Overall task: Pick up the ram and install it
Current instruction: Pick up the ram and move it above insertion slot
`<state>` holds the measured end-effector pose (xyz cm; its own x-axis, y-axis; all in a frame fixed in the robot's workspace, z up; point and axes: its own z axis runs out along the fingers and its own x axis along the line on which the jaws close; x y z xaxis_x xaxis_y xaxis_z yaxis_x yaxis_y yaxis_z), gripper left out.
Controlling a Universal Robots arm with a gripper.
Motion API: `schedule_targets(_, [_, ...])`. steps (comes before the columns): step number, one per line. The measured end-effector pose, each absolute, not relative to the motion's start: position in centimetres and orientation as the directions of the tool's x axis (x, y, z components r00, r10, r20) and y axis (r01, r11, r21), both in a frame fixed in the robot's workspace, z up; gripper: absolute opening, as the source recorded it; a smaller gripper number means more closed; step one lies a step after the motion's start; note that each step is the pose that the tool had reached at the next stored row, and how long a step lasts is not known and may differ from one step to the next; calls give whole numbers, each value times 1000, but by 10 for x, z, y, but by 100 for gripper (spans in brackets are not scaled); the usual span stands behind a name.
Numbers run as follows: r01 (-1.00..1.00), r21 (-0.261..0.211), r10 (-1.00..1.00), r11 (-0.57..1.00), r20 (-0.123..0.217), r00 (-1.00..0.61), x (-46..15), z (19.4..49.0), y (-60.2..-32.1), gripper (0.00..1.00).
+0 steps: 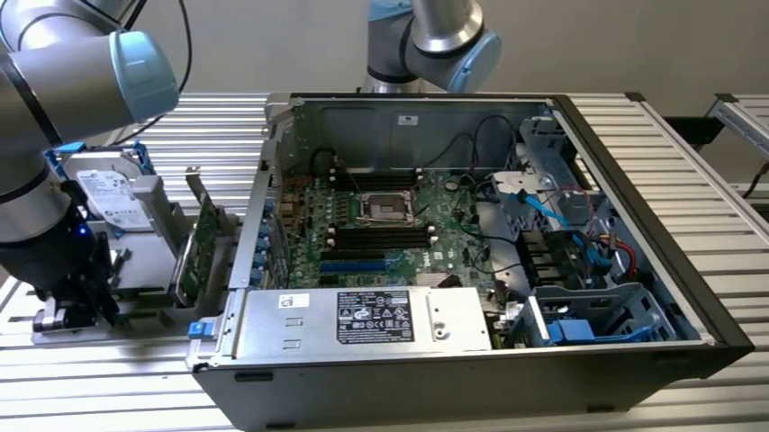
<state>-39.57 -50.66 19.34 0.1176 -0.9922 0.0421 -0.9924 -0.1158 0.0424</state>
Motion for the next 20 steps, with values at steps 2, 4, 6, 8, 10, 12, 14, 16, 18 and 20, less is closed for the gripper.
schedule_targets(2, [-992, 42, -992, -116, 42, 118, -396, 193, -507, 21])
schedule_targets(4, [-992, 42, -992, -116, 42, 118, -396, 193, -507, 21])
schedule_targets(6, [-992, 42, -992, -116, 42, 118, -396, 193, -507, 21])
schedule_targets(8, [-992, 42, -992, -116, 42, 118, -396, 193, -507, 18])
schedule_targets(10, [-992, 42, -992, -116, 42, 118, -396, 193, -507, 14])
schedule_targets(12, [-992, 42, -992, -116, 42, 118, -396, 193, -507, 14])
schedule_targets(14, [-992, 42, -992, -116, 42, 118, -396, 193, -507, 14])
schedule_targets(16, [-992, 42, -992, -116, 42, 118, -396, 193, -507, 14])
schedule_targets(18, [-992, 42, -992, -116, 42, 117, -395, 193, -507, 14])
schedule_targets(20, [-993, 42, -992, -114, 42, 116, -395, 193, -507, 14])
